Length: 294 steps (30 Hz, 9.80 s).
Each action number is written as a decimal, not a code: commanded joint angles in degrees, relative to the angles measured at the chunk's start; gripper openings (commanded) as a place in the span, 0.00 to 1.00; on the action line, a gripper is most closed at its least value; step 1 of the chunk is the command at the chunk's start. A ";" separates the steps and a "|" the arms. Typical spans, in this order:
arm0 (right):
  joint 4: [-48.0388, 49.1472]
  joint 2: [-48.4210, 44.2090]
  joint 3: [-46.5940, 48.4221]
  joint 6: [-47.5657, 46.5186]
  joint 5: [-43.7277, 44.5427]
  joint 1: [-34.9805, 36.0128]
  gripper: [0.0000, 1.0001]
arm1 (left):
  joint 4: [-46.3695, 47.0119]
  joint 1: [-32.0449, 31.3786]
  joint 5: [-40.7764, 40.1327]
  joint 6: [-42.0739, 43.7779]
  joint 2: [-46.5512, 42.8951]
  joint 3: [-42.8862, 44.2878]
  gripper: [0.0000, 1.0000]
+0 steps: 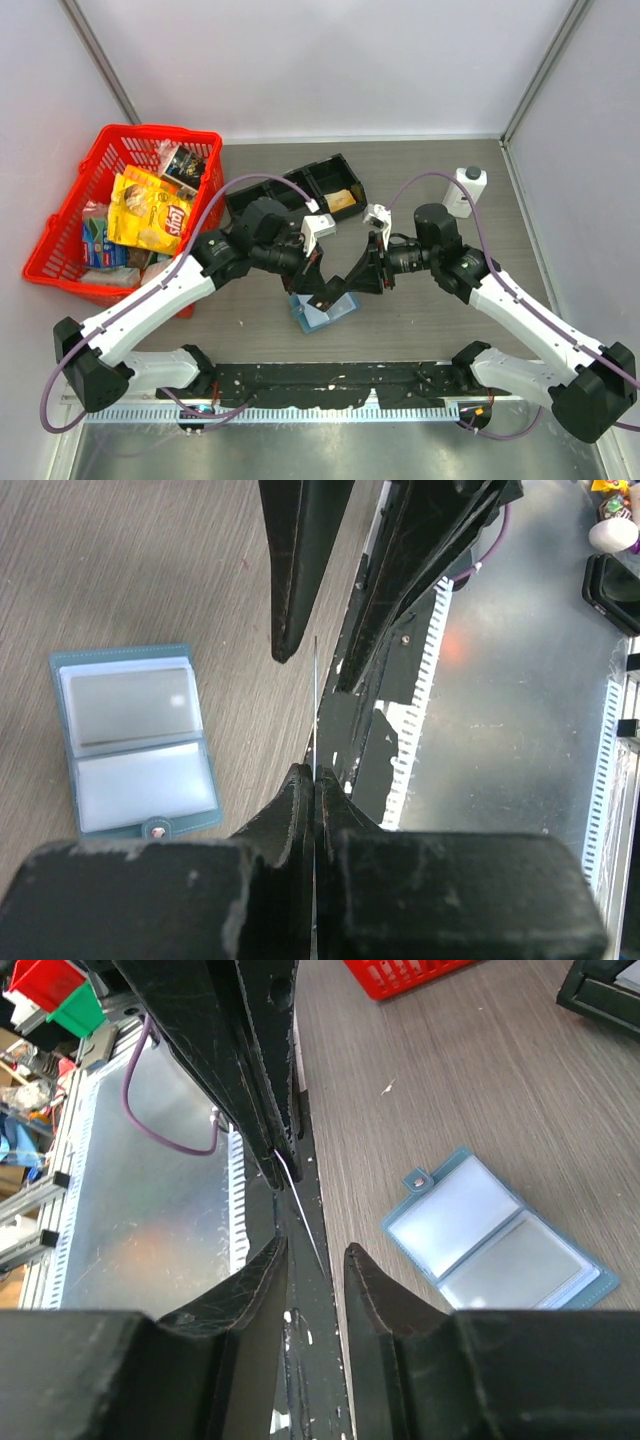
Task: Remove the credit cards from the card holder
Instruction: Remove the credit card from the card holder, then place the credit card in the storage box, then remove the credit card from the card holder.
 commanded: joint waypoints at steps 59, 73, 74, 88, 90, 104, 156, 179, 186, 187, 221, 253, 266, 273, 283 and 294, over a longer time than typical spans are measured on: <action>-0.27 55.86 49.05 9.25 37.47 -3.18 0.51 | 10.72 2.95 -31.93 -26.80 -19.38 -16.38 0.93; 3.86 25.81 13.47 13.81 37.31 -3.09 0.48 | 23.73 1.64 -27.70 -39.10 -10.60 -21.65 0.69; 4.12 24.74 12.14 14.69 36.95 -3.00 0.48 | 24.52 1.37 -28.05 -39.89 -9.81 -22.09 0.66; 11.77 11.82 -13.01 24.63 31.59 -2.03 0.45 | 29.45 -3.90 -33.15 -43.85 5.75 -25.00 0.42; 13.60 11.72 -14.59 25.33 31.15 -1.77 0.44 | 29.71 -4.60 -33.59 -43.85 7.77 -25.00 0.35; 18.36 17.78 -15.74 26.48 28.43 1.31 0.41 | 31.12 -5.40 -37.46 -45.88 14.28 -30.18 0.26; 0.78 24.03 -1.50 19.45 29.48 5.09 0.21 | 34.28 -5.66 -32.89 -42.98 19.38 -28.69 0.19; 2.98 25.34 -4.32 16.90 36.77 6.49 0.32 | 21.37 -5.66 -41.33 -37.70 10.68 -24.21 0.21; 2.80 27.72 -2.91 16.98 40.89 8.69 0.32 | 19.52 -5.57 -41.50 -37.44 13.23 -24.38 0.21; 2.63 27.72 -2.73 17.07 41.60 9.13 0.32 | 19.17 -5.57 -41.50 -37.44 13.49 -24.56 0.21; -1.85 28.77 1.31 15.67 50.75 15.11 0.42 | 21.01 -5.57 -38.16 -38.05 14.72 -27.28 0.12; -3.52 27.63 3.60 15.84 46.45 16.60 0.36 | 22.59 -5.57 -37.02 -38.58 14.19 -28.16 0.11; -1.24 26.58 4.21 16.81 41.88 16.69 0.37 | 23.03 -5.57 -36.85 -38.67 14.11 -28.34 0.11; 0.52 25.70 3.51 17.69 38.80 16.69 0.46 | 23.21 -5.66 -36.58 -38.67 14.46 -28.16 0.11; 4.82 23.85 0.61 20.23 36.87 16.69 0.45 | 23.47 -5.66 -36.49 -38.93 14.11 -28.51 0.12; 10.97 22.27 -3.34 24.72 34.93 15.37 0.39 | 23.65 -5.57 -36.67 -39.55 12.62 -29.74 0.13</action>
